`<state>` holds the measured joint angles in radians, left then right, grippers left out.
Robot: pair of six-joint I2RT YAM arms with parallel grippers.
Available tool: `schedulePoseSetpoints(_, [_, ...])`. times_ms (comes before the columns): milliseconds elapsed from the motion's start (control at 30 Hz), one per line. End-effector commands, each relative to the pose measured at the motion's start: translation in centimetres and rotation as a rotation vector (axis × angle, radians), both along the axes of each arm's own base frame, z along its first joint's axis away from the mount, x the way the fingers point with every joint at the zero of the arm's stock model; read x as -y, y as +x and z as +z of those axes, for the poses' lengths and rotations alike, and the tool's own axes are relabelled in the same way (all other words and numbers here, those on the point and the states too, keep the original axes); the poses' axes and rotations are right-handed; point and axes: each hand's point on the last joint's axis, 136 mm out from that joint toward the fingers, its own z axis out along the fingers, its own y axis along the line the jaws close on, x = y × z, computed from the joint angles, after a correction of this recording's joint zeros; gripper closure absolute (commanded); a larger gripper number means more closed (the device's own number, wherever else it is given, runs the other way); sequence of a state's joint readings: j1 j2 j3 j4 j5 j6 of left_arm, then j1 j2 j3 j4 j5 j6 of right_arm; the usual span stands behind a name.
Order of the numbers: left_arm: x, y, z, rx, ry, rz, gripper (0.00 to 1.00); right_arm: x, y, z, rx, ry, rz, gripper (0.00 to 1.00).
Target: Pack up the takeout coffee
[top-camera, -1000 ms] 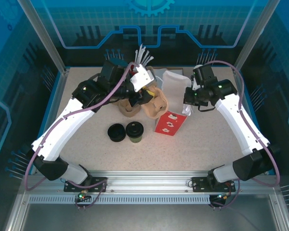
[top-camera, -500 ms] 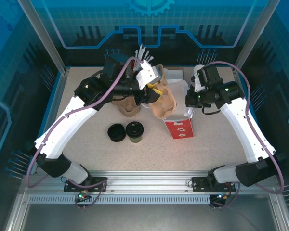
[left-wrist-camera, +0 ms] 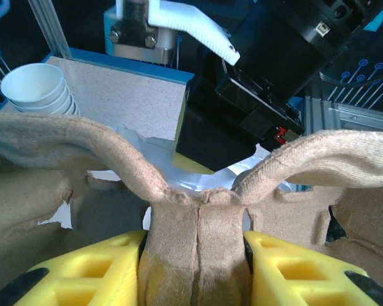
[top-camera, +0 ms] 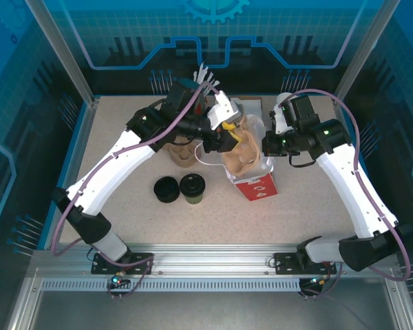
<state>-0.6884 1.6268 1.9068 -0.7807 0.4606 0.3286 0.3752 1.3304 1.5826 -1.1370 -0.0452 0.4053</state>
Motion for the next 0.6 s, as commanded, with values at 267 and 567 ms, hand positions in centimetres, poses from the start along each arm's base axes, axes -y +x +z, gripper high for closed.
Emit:
schedulePoseSetpoints(267, [1.4,-2.0,-2.4,-0.147,0.001,-0.117,0.61,-0.7,-1.4,0.7,0.010,0.030,0.052,1.00])
schedulePoseSetpoints(567, [1.5,-2.1,-4.9,-0.226,0.052,-0.142,0.61,-1.0,-1.8,0.8,0.008,0.049,0.071,1.00])
